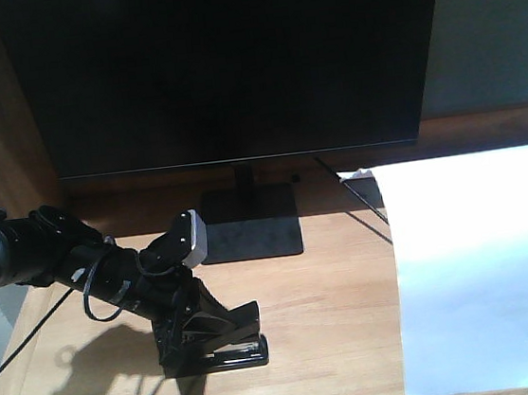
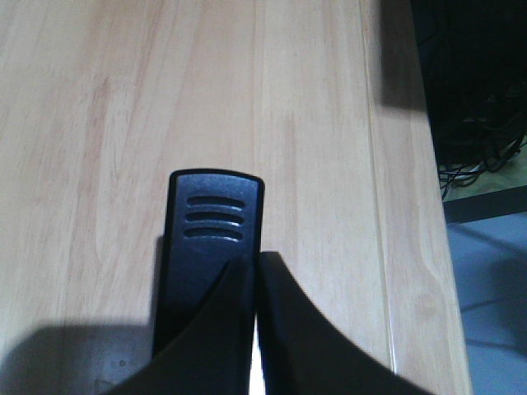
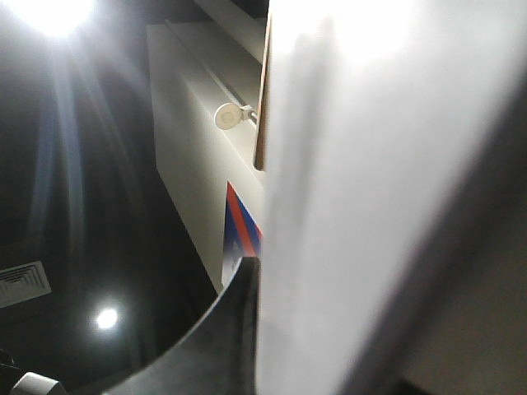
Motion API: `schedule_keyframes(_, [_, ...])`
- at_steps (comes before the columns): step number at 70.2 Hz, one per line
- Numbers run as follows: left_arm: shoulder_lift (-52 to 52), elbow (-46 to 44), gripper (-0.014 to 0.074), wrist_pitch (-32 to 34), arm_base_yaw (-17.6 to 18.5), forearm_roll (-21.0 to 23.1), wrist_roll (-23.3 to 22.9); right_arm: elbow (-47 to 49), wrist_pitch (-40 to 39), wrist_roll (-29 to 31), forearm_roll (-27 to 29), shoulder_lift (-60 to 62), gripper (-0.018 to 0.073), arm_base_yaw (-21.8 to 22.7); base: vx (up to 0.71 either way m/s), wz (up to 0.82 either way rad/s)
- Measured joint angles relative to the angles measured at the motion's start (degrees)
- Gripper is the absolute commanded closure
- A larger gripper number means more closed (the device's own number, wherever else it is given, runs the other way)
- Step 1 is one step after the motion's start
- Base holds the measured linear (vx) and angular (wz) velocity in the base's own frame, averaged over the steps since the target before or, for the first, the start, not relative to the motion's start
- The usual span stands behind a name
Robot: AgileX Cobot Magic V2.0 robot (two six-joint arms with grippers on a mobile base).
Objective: Grab stapler and paper to desk for stapling
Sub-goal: 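Open the left gripper and release the stapler on the desk, then swing the white paper with the right gripper over the desk beside the stapler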
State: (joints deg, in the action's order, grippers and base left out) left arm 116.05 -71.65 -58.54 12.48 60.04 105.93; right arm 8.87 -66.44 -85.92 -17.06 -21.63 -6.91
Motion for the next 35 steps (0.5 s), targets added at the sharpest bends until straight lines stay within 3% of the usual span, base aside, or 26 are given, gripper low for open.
schedule_keyframes(35, [0.0,0.0,0.0603,1.4,0.0,3.4,0.0,0.0,-0.2,0.0,0.0,0.0,0.0565,0.0,0.00,0.00])
